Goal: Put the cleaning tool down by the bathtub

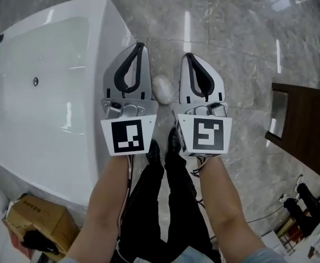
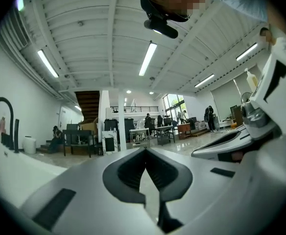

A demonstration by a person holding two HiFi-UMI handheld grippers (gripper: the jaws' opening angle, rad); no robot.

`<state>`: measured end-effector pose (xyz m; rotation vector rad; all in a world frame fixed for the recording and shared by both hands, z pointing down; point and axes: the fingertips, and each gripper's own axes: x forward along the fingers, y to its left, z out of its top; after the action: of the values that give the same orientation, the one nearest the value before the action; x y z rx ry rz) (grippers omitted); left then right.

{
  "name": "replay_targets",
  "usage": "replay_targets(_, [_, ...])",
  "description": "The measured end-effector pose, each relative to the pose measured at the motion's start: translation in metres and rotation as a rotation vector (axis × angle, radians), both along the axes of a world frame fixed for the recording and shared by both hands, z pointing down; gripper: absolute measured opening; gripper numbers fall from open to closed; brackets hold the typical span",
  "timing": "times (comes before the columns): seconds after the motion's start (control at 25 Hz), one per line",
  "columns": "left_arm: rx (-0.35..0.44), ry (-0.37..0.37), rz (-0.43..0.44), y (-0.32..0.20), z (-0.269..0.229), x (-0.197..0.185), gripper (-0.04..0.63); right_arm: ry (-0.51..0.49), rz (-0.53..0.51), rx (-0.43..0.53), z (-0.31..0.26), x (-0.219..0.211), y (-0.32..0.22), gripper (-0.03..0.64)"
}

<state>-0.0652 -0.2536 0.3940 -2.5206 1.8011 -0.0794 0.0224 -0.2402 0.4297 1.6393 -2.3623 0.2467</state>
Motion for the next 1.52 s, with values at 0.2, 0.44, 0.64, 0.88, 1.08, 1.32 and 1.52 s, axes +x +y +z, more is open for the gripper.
replay_targets(0.2, [0.102, -0.012, 0.014, 0.001, -0.117, 0.000, 0.015, -0.022, -0.020, 0.115, -0.119, -0.007, -0.001, 0.014])
replay_targets(0.44, [0.173, -0.038, 0.021, 0.024, -0.237, -0.005, 0.015, -0.065, -0.030, 0.287, -0.257, -0.016, 0.013, 0.014])
replay_targets(0.64, [0.228, -0.058, 0.016, 0.053, -0.322, -0.002, 0.015, -0.097, -0.036, 0.358, -0.348, -0.012, 0.036, 0.014])
replay_targets(0.88, [0.310, -0.046, -0.013, 0.087, -0.418, -0.009, 0.015, -0.084, -0.080, 0.382, -0.431, -0.015, 0.072, 0.012])
replay_targets(1.08, [0.384, -0.105, -0.001, 0.124, -0.481, -0.006, 0.015, -0.103, -0.082, 0.497, -0.499, -0.018, 0.102, 0.012])
replay_targets(1.32, [0.440, -0.083, -0.035, 0.158, -0.531, -0.008, 0.015, -0.088, -0.078, 0.576, -0.553, -0.014, 0.130, 0.012])
replay_targets(1.52, [0.473, -0.058, -0.050, 0.171, -0.558, -0.007, 0.015, -0.083, -0.064, 0.618, -0.583, -0.007, 0.144, 0.012])
